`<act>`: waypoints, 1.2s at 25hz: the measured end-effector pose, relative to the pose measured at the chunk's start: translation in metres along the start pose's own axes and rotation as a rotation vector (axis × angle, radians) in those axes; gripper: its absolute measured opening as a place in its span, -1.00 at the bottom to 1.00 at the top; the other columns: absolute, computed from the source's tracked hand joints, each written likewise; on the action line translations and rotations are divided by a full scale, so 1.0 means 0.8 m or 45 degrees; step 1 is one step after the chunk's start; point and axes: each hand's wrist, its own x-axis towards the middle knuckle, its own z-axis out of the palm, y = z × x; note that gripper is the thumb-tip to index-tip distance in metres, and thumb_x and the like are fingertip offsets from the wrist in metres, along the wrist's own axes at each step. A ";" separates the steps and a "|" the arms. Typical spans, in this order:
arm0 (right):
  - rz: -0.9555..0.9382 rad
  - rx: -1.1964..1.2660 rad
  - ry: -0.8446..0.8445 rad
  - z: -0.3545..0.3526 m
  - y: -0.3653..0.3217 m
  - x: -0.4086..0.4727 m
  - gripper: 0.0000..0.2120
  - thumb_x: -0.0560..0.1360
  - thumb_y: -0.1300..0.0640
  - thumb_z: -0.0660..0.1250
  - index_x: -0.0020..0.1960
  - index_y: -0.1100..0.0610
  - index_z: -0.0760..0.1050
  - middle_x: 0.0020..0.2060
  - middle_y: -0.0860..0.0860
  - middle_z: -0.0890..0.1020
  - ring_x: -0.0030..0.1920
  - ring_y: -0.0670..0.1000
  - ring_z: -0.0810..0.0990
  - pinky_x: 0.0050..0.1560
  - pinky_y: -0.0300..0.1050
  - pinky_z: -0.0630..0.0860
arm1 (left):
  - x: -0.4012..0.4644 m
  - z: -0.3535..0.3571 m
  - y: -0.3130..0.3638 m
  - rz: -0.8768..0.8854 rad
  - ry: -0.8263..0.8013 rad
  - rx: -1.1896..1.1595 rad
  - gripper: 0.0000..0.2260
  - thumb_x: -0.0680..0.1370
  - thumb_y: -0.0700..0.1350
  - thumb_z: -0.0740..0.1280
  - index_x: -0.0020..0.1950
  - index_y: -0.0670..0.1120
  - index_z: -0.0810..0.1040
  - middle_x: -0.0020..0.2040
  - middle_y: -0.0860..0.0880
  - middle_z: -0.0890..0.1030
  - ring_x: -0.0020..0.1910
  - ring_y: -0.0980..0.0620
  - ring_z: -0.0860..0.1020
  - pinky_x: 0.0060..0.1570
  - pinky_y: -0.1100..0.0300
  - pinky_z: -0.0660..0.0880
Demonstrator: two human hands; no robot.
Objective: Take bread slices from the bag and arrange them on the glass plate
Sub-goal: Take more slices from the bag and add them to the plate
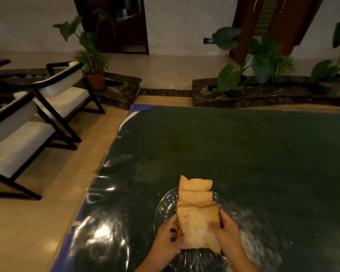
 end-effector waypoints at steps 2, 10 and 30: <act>-0.025 -0.082 0.028 0.003 -0.001 0.001 -0.56 0.41 0.38 0.30 0.26 0.14 0.44 -0.02 0.01 0.61 -0.02 0.05 0.58 0.00 0.07 0.56 | 0.004 0.000 -0.001 0.039 0.026 0.087 -0.39 0.48 -0.20 0.35 0.45 0.04 0.17 0.20 -0.05 0.38 0.11 0.06 0.49 0.07 0.00 0.58; -0.143 -0.348 0.161 0.008 -0.006 -0.010 -0.69 0.39 0.29 0.34 0.12 0.13 0.53 -0.11 0.04 0.64 -0.19 0.04 0.56 -0.23 -0.13 0.45 | -0.002 0.024 0.003 0.269 0.336 0.442 -0.45 0.47 -0.14 0.35 0.42 -0.01 0.25 0.09 0.08 0.31 0.09 0.18 0.38 0.15 0.39 0.32; -0.124 -0.260 0.200 -0.011 0.003 -0.038 -0.81 0.39 0.20 0.41 -0.02 0.04 0.62 -0.29 -0.18 0.61 -0.26 -0.18 0.58 -0.23 -0.24 0.46 | -0.020 0.015 0.011 0.074 0.532 0.018 -0.87 0.43 -0.26 0.42 -0.12 -0.06 0.55 -0.14 -0.04 0.62 -0.18 0.12 0.58 -0.28 0.38 0.53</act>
